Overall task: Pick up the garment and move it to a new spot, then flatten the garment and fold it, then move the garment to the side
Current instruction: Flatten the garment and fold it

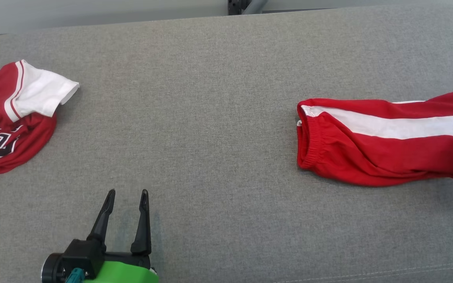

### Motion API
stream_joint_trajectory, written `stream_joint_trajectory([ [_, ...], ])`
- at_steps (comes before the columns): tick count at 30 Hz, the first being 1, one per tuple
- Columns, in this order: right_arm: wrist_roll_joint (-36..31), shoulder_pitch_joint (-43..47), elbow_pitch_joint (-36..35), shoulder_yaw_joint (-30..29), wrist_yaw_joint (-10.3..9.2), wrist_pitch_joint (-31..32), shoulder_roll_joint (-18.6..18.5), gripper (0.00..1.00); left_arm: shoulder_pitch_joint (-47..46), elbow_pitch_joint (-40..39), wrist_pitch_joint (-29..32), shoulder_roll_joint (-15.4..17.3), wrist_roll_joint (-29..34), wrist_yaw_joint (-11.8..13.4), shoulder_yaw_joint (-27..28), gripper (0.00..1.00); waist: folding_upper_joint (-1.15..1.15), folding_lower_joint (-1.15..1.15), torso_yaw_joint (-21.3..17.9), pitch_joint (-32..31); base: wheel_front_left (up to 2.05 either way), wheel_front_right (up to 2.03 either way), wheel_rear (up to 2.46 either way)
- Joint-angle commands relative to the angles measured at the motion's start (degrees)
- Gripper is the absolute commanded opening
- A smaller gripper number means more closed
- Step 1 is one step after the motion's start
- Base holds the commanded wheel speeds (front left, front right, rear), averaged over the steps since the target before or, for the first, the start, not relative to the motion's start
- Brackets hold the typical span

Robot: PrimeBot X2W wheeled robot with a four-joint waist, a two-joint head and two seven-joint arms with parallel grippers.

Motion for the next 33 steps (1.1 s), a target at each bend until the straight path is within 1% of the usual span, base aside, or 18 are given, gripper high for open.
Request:
stream_joint_trajectory([
  [1,-0.5,-0.5,-1.1,0.4,-0.09,-0.6,0.2,0.00,0.7,0.0,-0.2,0.1,-0.5,0.2,0.0,1.00,0.28,0.00,0.0,-0.2,0.00,0.00,0.00],
  [3,-2.2,-0.4,-3.9,1.9,-0.09,-0.5,0.7,0.00,0.9,0.0,-0.2,0.1,-0.9,0.5,-0.3,1.00,0.28,0.00,0.0,-0.5,0.00,0.00,0.00],
  [5,-3.6,0.6,-7.9,4.3,-0.07,0.1,2.5,0.00,1.3,0.0,-0.2,0.1,-1.3,0.7,-0.6,1.00,0.28,0.00,0.1,-0.9,0.00,0.00,0.00],
  [10,-6.4,3.2,-18.5,8.8,-0.07,2.9,8.9,0.00,1.1,-0.3,-0.2,0.1,-1.8,1.3,-1.1,1.00,0.28,0.00,0.0,-1.5,0.00,0.00,0.00],
  [13,-8.7,4.3,-21.7,10.2,-0.06,4.6,13.6,0.00,0.6,-0.1,-0.2,0.1,-2.2,1.6,-1.6,1.00,0.28,0.00,0.2,-1.7,0.00,0.00,0.00],
  [19,-14.1,3.9,-22.3,9.7,-0.05,6.6,21.2,0.00,-0.3,0.5,-0.2,0.1,-2.7,1.5,-2.4,1.00,0.28,0.00,1.7,-1.6,0.00,0.00,0.00],
  [21,-15.3,3.2,-22.3,9.2,-0.05,6.9,22.9,0.00,-0.4,0.9,-0.2,0.1,-2.9,1.6,-2.5,1.00,0.28,0.00,2.2,-1.5,0.00,0.00,0.00],
  [25,-16.5,3.3,-22.4,8.3,-0.05,7.7,25.3,0.00,-0.8,1.5,-0.2,0.1,-3.2,1.9,-3.1,1.00,0.28,0.00,3.4,-1.5,0.00,0.00,0.00],
  [30,-18.5,5.1,-21.1,8.7,-0.05,9.0,26.4,0.00,-0.8,1.9,-0.2,0.1,-3.7,2.1,-3.8,1.00,0.28,0.00,4.2,-1.5,0.00,0.00,0.00],
  [31,-18.8,5.4,-21.1,9.1,-0.05,9.2,26.5,0.03,-0.7,2.0,-0.2,0.1,-3.8,2.2,-3.8,1.00,0.28,0.00,4.2,-1.5,0.00,0.00,0.00],
  [32,-19.0,5.7,-21.3,9.6,-0.05,9.2,26.6,0.36,-0.6,2.1,-0.2,0.1,-3.8,2.3,-3.6,1.00,0.28,0.00,4.1,-1.5,0.00,0.00,0.00],
  [33,-19.1,6.0,-21.7,10.3,-0.05,9.0,26.6,0.93,-0.5,2.1,-0.2,0.1,-3.8,2.3,-3.5,1.00,0.28,0.00,4.0,-1.6,0.00,0.00,0.00],
])
